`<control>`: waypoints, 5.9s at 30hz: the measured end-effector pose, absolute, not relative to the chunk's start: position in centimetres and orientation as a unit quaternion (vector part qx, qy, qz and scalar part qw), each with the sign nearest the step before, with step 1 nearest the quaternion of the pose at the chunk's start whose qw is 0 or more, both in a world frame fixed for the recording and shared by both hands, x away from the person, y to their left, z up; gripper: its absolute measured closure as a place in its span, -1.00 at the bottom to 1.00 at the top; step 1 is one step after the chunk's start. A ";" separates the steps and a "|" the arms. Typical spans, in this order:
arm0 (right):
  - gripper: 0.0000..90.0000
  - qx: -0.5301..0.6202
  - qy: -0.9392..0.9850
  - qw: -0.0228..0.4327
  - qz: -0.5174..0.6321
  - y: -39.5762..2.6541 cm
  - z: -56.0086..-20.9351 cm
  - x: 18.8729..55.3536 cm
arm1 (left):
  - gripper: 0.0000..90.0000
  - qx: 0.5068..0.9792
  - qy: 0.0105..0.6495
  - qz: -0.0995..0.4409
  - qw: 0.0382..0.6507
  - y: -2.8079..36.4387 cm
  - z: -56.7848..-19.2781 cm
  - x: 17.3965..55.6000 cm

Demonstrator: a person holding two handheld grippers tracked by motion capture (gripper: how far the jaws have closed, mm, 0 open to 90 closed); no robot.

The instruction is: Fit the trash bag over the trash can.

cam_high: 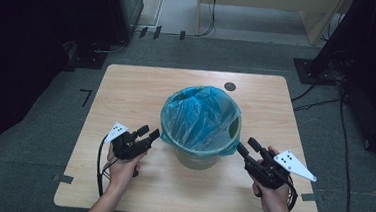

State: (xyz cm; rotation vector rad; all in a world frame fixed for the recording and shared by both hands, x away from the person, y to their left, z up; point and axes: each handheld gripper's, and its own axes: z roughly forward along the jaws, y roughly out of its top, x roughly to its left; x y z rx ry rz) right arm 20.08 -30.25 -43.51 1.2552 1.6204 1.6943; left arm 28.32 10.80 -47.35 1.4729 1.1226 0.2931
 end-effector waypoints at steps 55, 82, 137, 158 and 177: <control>1.00 0.604 0.657 0.236 0.385 -27.9 -51.1 24.0 | 0.81 0.673 0.420 0.128 0.595 6.8 -51.0 26.7; -0.39 0.474 0.680 0.252 0.500 -31.9 -47.9 20.4 | -0.45 0.734 0.385 0.098 0.551 10.1 -49.6 25.5; 1.00 0.511 0.618 0.297 0.518 -24.5 -47.7 25.4 | 0.70 0.645 0.438 0.240 0.578 7.4 -47.3 26.3; 1.00 0.321 0.645 0.342 0.603 -28.7 -35.0 26.1 | -1.00 0.689 0.573 0.218 0.387 18.4 -50.5 26.5; 1.00 -0.023 0.887 0.195 0.419 -13.9 -31.8 31.1 | -1.00 0.746 0.546 0.227 0.308 17.5 -52.0 25.8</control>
